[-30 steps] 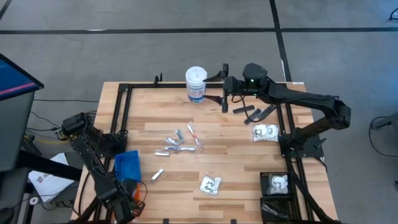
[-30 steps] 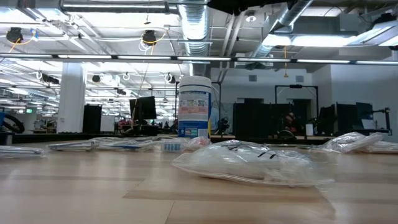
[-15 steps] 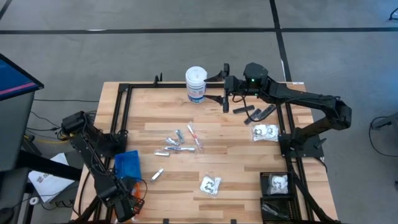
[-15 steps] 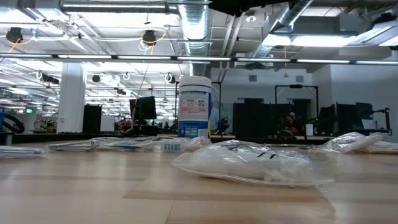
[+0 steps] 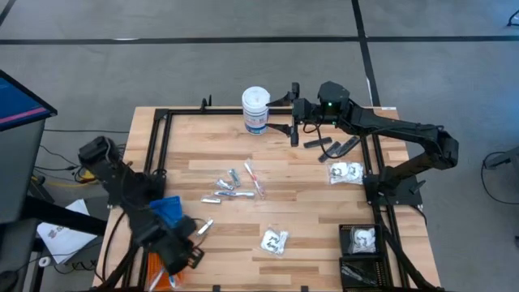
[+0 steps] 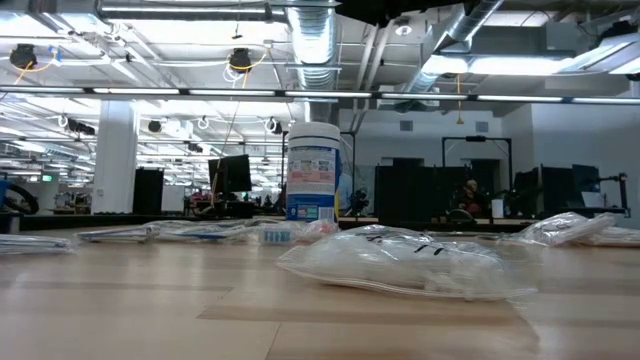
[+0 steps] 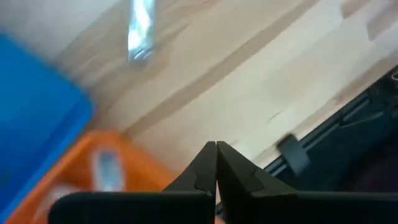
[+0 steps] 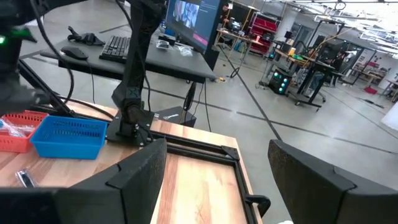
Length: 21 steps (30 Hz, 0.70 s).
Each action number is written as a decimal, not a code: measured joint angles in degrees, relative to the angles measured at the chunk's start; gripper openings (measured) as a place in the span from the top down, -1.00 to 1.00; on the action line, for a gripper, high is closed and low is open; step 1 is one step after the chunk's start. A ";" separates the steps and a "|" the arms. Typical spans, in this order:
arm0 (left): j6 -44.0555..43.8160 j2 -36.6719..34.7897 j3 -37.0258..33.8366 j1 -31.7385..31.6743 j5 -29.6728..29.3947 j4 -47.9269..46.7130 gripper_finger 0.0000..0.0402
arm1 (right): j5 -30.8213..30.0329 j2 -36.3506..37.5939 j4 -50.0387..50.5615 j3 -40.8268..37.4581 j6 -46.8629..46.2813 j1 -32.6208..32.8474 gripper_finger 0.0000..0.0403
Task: Pick & Place Travel size toiletries
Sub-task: Adjust the orange bin
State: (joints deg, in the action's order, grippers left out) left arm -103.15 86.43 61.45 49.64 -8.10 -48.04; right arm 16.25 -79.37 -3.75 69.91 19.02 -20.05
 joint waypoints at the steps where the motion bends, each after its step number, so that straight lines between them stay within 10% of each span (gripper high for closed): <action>1: 3.44 0.60 0.00 -1.51 0.70 1.01 1.00 | 0.01 0.00 -0.02 0.00 -0.02 0.00 -0.37; 7: 14.18 3.71 0.00 -6.54 6.45 3.54 1.00 | 0.00 0.00 0.22 0.00 -0.02 0.00 -0.37; 21: 7.83 10.80 -0.22 -2.75 19.15 10.94 1.00 | 0.01 0.00 0.90 0.00 0.26 -0.33 -0.37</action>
State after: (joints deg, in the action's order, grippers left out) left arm -95.33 97.23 61.23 46.89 11.04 -37.10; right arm 16.26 -79.37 -2.85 69.91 19.28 -20.38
